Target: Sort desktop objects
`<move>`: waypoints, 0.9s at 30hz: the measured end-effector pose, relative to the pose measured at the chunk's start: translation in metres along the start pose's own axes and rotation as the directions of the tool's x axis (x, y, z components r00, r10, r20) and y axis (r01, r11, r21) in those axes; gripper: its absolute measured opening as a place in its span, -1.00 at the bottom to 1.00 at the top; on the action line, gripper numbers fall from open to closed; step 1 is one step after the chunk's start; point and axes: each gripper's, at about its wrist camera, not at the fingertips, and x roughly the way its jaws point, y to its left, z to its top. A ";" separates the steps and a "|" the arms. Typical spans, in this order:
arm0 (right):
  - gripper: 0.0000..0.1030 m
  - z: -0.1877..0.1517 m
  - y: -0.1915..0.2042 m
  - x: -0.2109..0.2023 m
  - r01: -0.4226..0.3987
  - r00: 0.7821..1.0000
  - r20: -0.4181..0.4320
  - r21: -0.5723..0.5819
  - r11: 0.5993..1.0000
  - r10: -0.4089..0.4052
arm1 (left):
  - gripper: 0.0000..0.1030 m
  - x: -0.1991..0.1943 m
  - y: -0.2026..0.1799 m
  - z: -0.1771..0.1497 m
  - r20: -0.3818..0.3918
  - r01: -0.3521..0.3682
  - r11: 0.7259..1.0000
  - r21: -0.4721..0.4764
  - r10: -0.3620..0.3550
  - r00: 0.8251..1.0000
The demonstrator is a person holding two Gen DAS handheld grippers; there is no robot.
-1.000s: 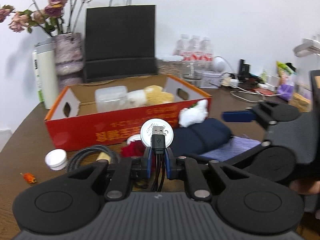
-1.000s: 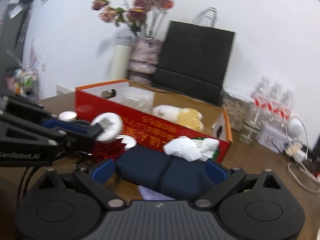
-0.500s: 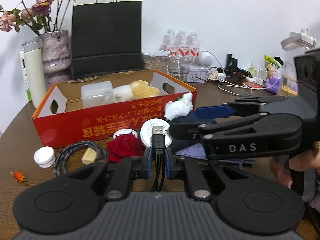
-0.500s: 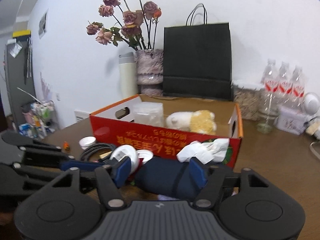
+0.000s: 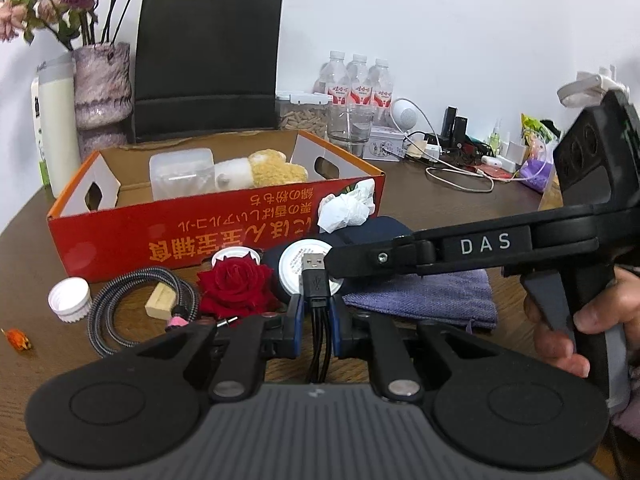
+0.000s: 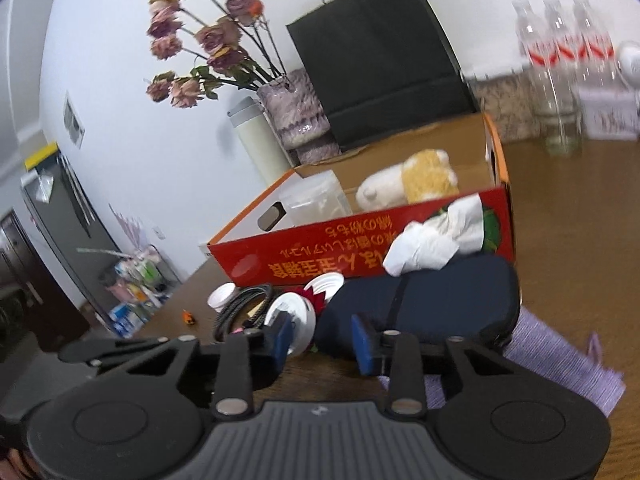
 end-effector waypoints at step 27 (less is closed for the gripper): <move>-0.81 -0.004 -0.004 0.006 -0.043 0.999 -0.009 0.089 0.995 0.044 | -0.74 0.002 0.002 0.001 -0.008 0.006 1.000 -0.026 -0.007 1.000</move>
